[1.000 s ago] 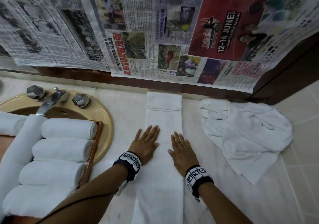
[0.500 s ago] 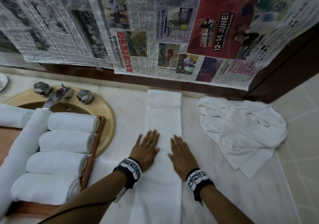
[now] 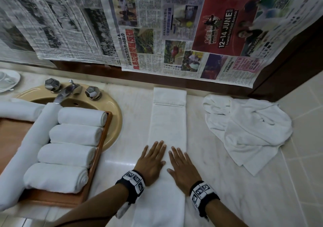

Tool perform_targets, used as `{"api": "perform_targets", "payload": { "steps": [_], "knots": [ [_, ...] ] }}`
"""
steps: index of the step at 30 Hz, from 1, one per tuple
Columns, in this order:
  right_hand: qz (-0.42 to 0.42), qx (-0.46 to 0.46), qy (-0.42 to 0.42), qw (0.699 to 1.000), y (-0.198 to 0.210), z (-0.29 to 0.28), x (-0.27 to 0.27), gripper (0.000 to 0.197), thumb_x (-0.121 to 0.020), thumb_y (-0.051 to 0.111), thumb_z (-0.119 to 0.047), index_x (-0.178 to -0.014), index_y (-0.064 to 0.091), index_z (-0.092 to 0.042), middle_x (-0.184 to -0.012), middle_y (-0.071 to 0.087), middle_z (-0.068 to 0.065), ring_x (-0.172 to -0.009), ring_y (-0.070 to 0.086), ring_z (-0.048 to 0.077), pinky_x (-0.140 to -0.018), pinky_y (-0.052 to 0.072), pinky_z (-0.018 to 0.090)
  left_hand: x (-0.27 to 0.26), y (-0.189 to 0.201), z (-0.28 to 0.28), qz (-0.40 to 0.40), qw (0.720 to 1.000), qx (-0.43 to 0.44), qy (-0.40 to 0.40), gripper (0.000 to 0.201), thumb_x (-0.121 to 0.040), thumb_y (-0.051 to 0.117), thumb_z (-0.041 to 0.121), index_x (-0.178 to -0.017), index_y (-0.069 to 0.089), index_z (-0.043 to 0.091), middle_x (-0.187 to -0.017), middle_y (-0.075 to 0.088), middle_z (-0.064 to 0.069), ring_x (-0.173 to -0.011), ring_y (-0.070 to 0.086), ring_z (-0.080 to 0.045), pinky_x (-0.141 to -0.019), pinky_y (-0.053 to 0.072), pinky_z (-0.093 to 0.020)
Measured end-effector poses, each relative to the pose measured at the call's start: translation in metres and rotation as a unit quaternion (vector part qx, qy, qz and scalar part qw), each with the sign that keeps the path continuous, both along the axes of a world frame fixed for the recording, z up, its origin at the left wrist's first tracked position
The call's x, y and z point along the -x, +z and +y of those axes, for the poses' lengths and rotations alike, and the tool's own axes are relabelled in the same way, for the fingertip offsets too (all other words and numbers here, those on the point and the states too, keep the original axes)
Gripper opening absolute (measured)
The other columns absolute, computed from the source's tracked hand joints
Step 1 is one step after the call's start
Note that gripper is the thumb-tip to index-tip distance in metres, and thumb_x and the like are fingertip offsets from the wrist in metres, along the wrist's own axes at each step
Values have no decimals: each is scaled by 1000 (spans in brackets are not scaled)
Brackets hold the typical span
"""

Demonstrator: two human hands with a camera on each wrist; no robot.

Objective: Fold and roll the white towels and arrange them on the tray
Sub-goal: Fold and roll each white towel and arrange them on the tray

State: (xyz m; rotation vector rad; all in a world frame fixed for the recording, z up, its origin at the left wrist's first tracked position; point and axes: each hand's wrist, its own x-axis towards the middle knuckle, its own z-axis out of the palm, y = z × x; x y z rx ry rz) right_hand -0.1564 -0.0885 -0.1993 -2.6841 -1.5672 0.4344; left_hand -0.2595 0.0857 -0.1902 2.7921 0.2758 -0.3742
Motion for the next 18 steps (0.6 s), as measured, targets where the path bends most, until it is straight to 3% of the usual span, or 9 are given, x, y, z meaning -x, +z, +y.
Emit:
{"api": "perform_targets", "payload": {
  "steps": [5, 10, 13, 15, 18],
  "knots": [
    [1, 4, -98, 995, 7, -21, 5, 65, -103, 7, -45, -147, 34, -6, -156, 32, 13, -143, 25, 26, -113, 12, 41, 19, -4, 16, -7, 998, -30, 45, 63, -103, 11, 49, -156, -9, 22, -161, -17, 5, -150, -15, -18, -117, -10, -43],
    [-8, -35, -28, 999, 3, -28, 47, 60, -98, 30, -42, -149, 33, -10, -159, 26, 7, -145, 24, 23, -113, 15, 39, 40, -3, -33, -21, 1000, -9, 20, 61, -104, 15, 45, -157, -2, 19, -163, -10, 0, -150, -9, -22, -116, -8, -41],
    [-22, -29, -40, 999, 1, -46, 55, 59, -102, 22, -44, -151, 31, -12, -159, 26, 6, -145, 23, 22, -113, 13, 40, 58, -9, -36, -20, 999, -37, 33, 61, -105, 18, 47, -158, 4, 21, -164, -2, 3, -151, 3, -22, -116, -5, -42],
    [-10, -17, -66, 998, 5, -54, 55, 61, -103, 13, -43, -148, 36, -8, -157, 32, 9, -144, 24, 24, -113, 14, 41, 63, -7, -28, -10, 997, -44, 57, 63, -104, 15, 51, -157, -3, 23, -162, -11, 6, -151, -6, -18, -116, -10, -43],
    [-7, -28, -82, 996, 10, -56, 65, 61, -98, 25, -40, -142, 45, -3, -152, 39, 15, -142, 27, 27, -112, 16, 41, 66, 0, -34, 10, 997, -44, 60, 63, -104, 12, 50, -155, -13, 23, -158, -23, 5, -148, -19, -18, -116, -13, -43]
  ]
}}
